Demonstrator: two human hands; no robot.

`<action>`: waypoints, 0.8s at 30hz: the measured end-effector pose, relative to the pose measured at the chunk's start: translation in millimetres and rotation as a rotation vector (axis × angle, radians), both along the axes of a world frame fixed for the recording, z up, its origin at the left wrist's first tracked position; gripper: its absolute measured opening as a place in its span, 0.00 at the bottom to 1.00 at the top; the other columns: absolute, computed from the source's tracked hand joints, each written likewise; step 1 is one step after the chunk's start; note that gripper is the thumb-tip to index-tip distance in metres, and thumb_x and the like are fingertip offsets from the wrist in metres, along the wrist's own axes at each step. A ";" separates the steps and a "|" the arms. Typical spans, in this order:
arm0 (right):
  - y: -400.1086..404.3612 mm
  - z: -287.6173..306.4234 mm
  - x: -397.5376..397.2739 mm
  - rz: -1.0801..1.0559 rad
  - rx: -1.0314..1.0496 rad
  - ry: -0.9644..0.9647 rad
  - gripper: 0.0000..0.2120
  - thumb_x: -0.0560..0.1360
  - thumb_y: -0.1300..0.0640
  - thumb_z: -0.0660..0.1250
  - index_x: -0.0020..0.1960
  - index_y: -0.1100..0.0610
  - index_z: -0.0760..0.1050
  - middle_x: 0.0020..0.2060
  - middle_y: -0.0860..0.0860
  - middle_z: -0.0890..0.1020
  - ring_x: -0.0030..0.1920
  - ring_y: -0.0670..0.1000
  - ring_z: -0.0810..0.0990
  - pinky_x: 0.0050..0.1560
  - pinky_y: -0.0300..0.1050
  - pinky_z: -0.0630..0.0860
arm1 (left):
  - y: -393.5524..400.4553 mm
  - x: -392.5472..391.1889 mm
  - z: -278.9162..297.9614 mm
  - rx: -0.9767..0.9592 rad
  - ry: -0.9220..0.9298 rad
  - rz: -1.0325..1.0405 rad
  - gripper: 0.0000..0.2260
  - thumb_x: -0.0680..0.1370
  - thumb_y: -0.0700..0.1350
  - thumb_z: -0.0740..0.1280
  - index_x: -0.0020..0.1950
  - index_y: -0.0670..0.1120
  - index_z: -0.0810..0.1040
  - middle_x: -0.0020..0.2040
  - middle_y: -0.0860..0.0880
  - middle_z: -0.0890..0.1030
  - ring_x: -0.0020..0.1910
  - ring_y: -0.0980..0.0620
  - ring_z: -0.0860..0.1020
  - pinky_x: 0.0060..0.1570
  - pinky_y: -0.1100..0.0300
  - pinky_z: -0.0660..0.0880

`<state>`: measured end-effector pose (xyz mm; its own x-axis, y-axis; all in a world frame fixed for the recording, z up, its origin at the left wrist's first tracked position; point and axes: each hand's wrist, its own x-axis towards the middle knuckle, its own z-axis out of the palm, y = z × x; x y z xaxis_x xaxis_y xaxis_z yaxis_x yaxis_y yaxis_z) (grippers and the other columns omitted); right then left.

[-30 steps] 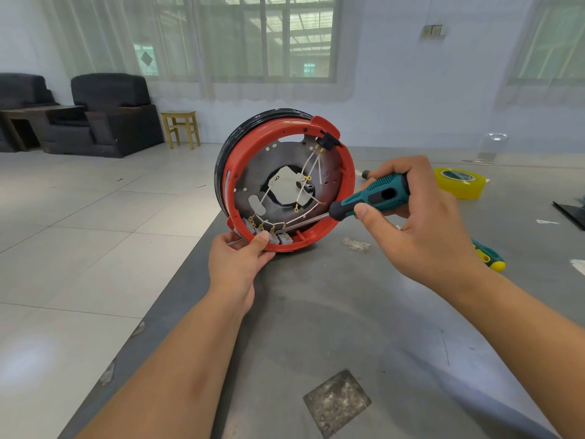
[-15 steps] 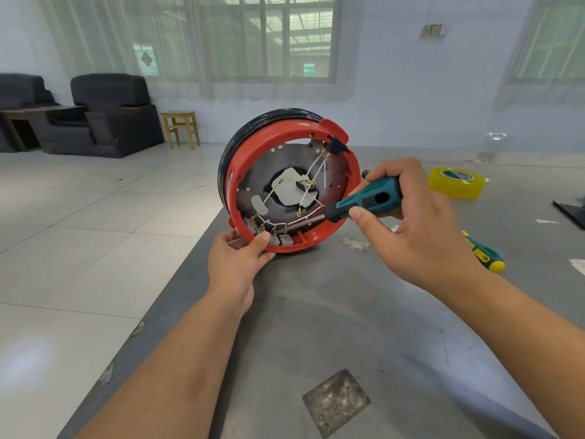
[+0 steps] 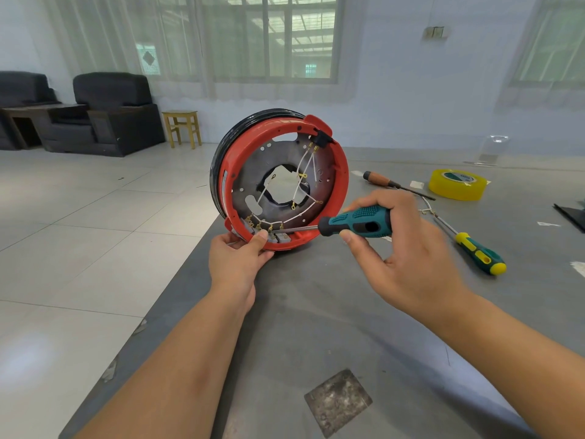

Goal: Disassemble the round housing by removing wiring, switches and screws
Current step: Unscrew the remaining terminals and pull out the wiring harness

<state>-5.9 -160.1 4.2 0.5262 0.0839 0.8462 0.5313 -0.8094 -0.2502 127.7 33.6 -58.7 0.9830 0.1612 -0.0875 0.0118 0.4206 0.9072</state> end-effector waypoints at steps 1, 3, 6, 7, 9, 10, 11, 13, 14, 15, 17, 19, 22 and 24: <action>0.3 -1.3 -0.4 0.003 -0.009 -0.017 0.19 0.77 0.53 0.72 0.62 0.52 0.67 0.52 0.43 0.77 0.51 0.46 0.79 0.45 0.45 0.77 | -0.2 0.0 0.4 0.002 0.003 0.002 0.18 0.77 0.37 0.76 0.63 0.41 0.72 0.58 0.41 0.83 0.51 0.45 0.87 0.51 0.48 0.86; 0.5 -3.2 -0.9 0.010 -0.023 -0.032 0.18 0.78 0.53 0.71 0.62 0.53 0.67 0.53 0.43 0.77 0.51 0.46 0.79 0.45 0.45 0.77 | -0.8 -0.5 0.8 0.010 0.008 0.006 0.19 0.78 0.37 0.76 0.64 0.40 0.72 0.58 0.41 0.83 0.51 0.45 0.87 0.51 0.49 0.86; 0.8 -6.4 -1.2 0.012 -0.047 -0.044 0.18 0.78 0.54 0.70 0.62 0.54 0.67 0.53 0.42 0.77 0.51 0.46 0.79 0.45 0.44 0.77 | -0.9 -0.3 0.9 0.023 0.024 0.011 0.20 0.78 0.37 0.76 0.65 0.40 0.72 0.58 0.41 0.83 0.51 0.44 0.87 0.52 0.48 0.85; 0.8 -7.3 -1.4 0.011 -0.052 -0.050 0.18 0.77 0.54 0.70 0.62 0.54 0.67 0.53 0.44 0.77 0.51 0.46 0.79 0.46 0.43 0.77 | -0.7 -0.3 1.2 0.026 0.026 0.010 0.20 0.78 0.37 0.76 0.66 0.40 0.72 0.59 0.41 0.83 0.52 0.44 0.87 0.53 0.47 0.85; 0.0 -8.8 -2.1 0.011 -0.058 -0.055 0.18 0.77 0.54 0.71 0.63 0.54 0.67 0.52 0.46 0.79 0.51 0.47 0.79 0.48 0.38 0.77 | -0.6 -0.6 1.9 0.029 0.025 0.009 0.20 0.78 0.37 0.76 0.66 0.39 0.73 0.58 0.41 0.83 0.52 0.44 0.87 0.53 0.47 0.85; -0.6 -9.7 -2.7 0.013 -0.069 -0.055 0.18 0.77 0.55 0.71 0.63 0.54 0.67 0.53 0.46 0.79 0.51 0.48 0.79 0.49 0.35 0.76 | -1.2 -1.2 2.2 0.022 0.019 0.008 0.19 0.78 0.37 0.75 0.66 0.38 0.73 0.58 0.41 0.83 0.52 0.44 0.87 0.53 0.47 0.85; -0.9 -11.2 -3.2 0.019 -0.089 -0.056 0.19 0.78 0.55 0.72 0.63 0.54 0.67 0.54 0.47 0.80 0.52 0.48 0.80 0.50 0.34 0.76 | -1.7 -2.2 2.3 0.012 0.011 0.003 0.17 0.78 0.37 0.75 0.64 0.37 0.74 0.57 0.41 0.84 0.51 0.44 0.87 0.53 0.47 0.85; 0.3 -15.8 -4.0 0.041 -0.144 -0.051 0.20 0.78 0.56 0.72 0.63 0.54 0.66 0.57 0.51 0.82 0.52 0.51 0.82 0.51 0.39 0.78 | -1.5 -3.3 2.1 -0.022 -0.015 -0.011 0.08 0.80 0.36 0.73 0.56 0.36 0.78 0.52 0.41 0.86 0.49 0.44 0.88 0.53 0.48 0.85; 2.0 -18.3 -4.1 0.054 -0.166 -0.044 0.20 0.77 0.56 0.72 0.63 0.54 0.66 0.58 0.53 0.82 0.53 0.53 0.83 0.50 0.44 0.80 | -1.1 -3.9 3.0 -0.040 -0.021 -0.012 0.04 0.80 0.35 0.73 0.51 0.37 0.79 0.49 0.41 0.86 0.48 0.45 0.88 0.53 0.48 0.85; 3.7 -20.2 -4.4 0.063 -0.176 -0.037 0.19 0.78 0.57 0.71 0.63 0.54 0.66 0.59 0.53 0.82 0.53 0.54 0.83 0.49 0.47 0.81 | -0.3 -3.8 3.2 -0.048 -0.018 -0.008 0.03 0.80 0.35 0.72 0.48 0.38 0.80 0.47 0.41 0.86 0.47 0.45 0.88 0.53 0.49 0.85; 5.5 -20.2 -3.8 0.060 -0.159 -0.032 0.19 0.78 0.56 0.71 0.63 0.54 0.66 0.58 0.53 0.82 0.52 0.53 0.83 0.49 0.45 0.80 | 0.8 -3.1 3.0 -0.058 -0.006 -0.005 0.02 0.80 0.34 0.72 0.49 0.37 0.80 0.48 0.41 0.86 0.47 0.44 0.87 0.53 0.49 0.85; 4.3 -16.5 -3.1 0.032 -0.113 -0.037 0.19 0.77 0.55 0.71 0.63 0.53 0.67 0.54 0.53 0.83 0.51 0.51 0.81 0.50 0.36 0.77 | 1.1 -4.6 3.7 -0.051 0.002 -0.001 0.07 0.80 0.35 0.73 0.56 0.34 0.79 0.54 0.39 0.85 0.51 0.43 0.87 0.53 0.50 0.85; 1.1 -11.5 -2.9 -0.006 -0.020 -0.015 0.19 0.76 0.55 0.73 0.62 0.52 0.68 0.50 0.50 0.83 0.49 0.49 0.80 0.48 0.33 0.74 | 0.4 -6.0 3.7 -0.054 0.006 -0.004 0.14 0.79 0.35 0.74 0.63 0.33 0.77 0.57 0.39 0.85 0.52 0.43 0.87 0.49 0.54 0.86; -0.9 -9.1 -2.9 -0.018 0.062 0.017 0.19 0.76 0.56 0.74 0.61 0.50 0.68 0.49 0.43 0.82 0.49 0.45 0.79 0.46 0.33 0.74 | 0.4 -6.2 4.3 -0.057 0.014 -0.009 0.15 0.79 0.35 0.73 0.64 0.33 0.77 0.57 0.39 0.85 0.51 0.44 0.87 0.47 0.55 0.86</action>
